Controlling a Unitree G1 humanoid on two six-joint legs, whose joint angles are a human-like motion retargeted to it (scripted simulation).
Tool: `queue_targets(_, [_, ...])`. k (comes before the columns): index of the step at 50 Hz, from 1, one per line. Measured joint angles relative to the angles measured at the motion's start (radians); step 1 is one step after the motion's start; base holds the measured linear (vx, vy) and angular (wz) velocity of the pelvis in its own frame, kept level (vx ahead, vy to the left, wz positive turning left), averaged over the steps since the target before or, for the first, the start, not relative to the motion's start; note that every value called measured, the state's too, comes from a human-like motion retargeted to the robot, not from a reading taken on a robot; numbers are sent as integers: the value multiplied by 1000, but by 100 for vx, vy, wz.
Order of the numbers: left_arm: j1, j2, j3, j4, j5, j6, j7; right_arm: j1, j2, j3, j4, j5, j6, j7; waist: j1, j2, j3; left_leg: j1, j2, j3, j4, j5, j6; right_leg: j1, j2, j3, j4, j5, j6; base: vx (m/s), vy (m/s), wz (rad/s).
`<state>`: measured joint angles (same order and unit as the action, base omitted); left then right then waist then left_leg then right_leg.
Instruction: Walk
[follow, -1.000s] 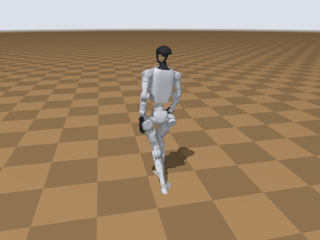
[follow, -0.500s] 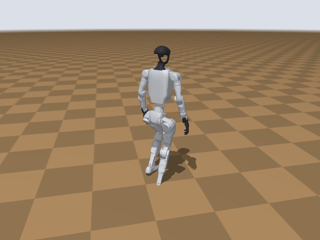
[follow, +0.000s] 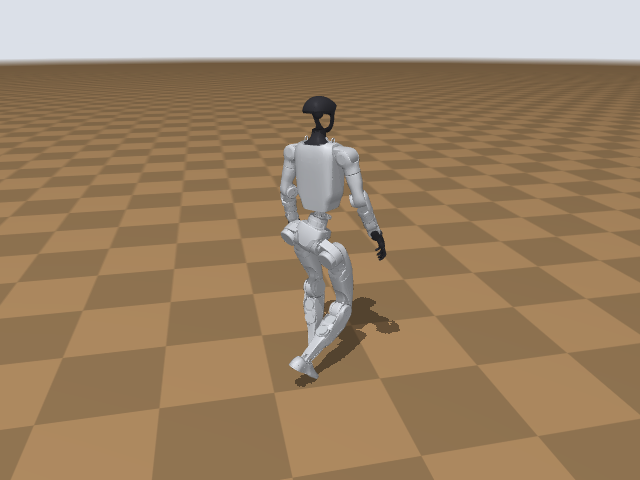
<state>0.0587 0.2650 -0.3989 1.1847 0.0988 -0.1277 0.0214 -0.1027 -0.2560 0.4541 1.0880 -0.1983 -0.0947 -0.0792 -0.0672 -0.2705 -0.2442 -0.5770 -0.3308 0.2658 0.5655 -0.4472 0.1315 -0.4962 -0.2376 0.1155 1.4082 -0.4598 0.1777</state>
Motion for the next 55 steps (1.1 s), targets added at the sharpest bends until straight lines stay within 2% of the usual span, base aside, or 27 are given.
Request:
queue_targets(4, [-40,10,-15,2,35,16,8,-33,-9,1,-35,8,2,-1,-27,17,19,139,-29,-29,-159,15,-4,-143,-42,-18,91,-44,-61,39,5,-16])
queue_targets(9, [-85,7,-33,6,69,34,17,-40,-8,3,-48,11,6,-9,-51,61,41,307,-22,-79,-317,19,-20,-283,-40,-58,-27,-132,-119,39,0,-11])
queue_targets(10, [-85,3,-40,4,73,34,19,-30,-5,5,-45,9,7,-11,-61,55,41,319,-32,-82,-311,10,-22,-310,-52,-54,-60,-145,-119,38,-4,-3])
queue_targets(12, [-112,4,-48,4,82,31,15,-32,-1,3,-28,9,12,-8,-54,92,47,394,-2,-110,-402,22,-32,-333,-5,-86,-187,-138,-121,39,-5,-10])
queue_targets(13, [-114,0,-56,0,86,29,16,-20,2,6,-19,7,15,-9,-60,84,45,405,-12,-114,-400,17,-35,-353,-6,-76,-230,-139,-113,38,-6,-5])
queue_targets(15, [-138,2,-69,-5,92,22,7,-19,8,2,12,1,18,-3,-43,123,39,471,27,-136,-505,40,-44,-360,61,-99,-389,-114,-101,39,-7,-16])
queue_targets(19, [-149,-2,-93,-24,103,4,0,19,16,4,63,-15,28,5,-40,106,16,505,18,-150,-512,24,-51,-399,97,-58,-532,-106,-69,36,-9,5])
queue_targets(23, [-158,-1,-108,-40,111,-9,-9,41,20,1,109,-33,30,11,-20,115,-9,532,45,-164,-471,-16,-53,-372,132,-62,-577,-77,-78,39,-11,-1])
queue_targets(27, [-146,-3,-116,-45,120,-15,-17,55,17,-2,136,-44,27,0,-8,131,-13,522,87,-152,-288,-68,-75,-304,152,-81,-544,-72,-107,40,-13,6])
queue_targets(30, [-126,0,-120,-41,129,-15,-20,62,15,-2,141,-47,24,-16,4,158,-2,451,148,-160,-1,-99,-118,-236,192,-104,-531,-87,-140,37,-15,-6])
queue_targets(32, [-113,6,-120,-38,135,-11,-22,60,13,-2,135,-46,22,-26,20,205,9,364,244,-153,270,-86,-156,-192,252,-140,-548,-92,-173,32,-14,-28])
queue_targets(33, [-111,11,-118,-38,140,-7,-24,53,10,-2,129,-45,21,-29,37,258,13,300,338,-153,433,-76,-179,-164,316,-175,-595,-75,-196,29,-13,-52])
queue_targets(35, [-92,14,-123,-36,149,-2,-22,49,4,2,117,-48,19,-39,63,299,14,217,441,-138,647,-12,-193,-146,376,-195,-603,-81,-225,29,-10,-55])
queue_targets(37, [-83,22,-125,-38,158,6,-23,30,-8,1,104,-52,21,-45,98,341,4,111,550,-141,801,19,-181,-110,446,-208,-695,-50,-244,30,-7,-53])
queue_targets(41, [-52,33,-122,-37,159,18,-18,2,-16,0,95,-51,27,-58,135,332,-1,-47,631,-120,925,-34,-114,-66,472,-193,-732,-64,-247,30,-3,-23])
queue_targets(45, [-41,45,-102,-37,139,26,-24,-33,-19,-13,85,-34,38,-48,149,283,-2,-169,607,-89,815,-99,-75,-1,448,-164,-799,-75,-228,32,4,-7])
queue_targets(49, [-27,38,-78,-22,115,29,-35,-48,-17,-22,72,-27,42,-27,152,241,-11,-234,534,-64,568,-99,-89,43,410,-143,-828,-103,-213,31,8,-8])
queue_targets(53, [-5,22,-60,5,94,32,-48,-57,-13,-22,63,-37,43,4,138,197,-30,-249,418,-60,266,-53,-114,66,351,-133,-825,-139,-204,30,10,7])
queue_targets(55, [12,11,-55,15,88,35,-50,-50,-7,-17,60,-44,42,13,139,193,-38,-271,395,-73,214,-51,-123,57,344,-132,-775,-168,-204,29,11,3])
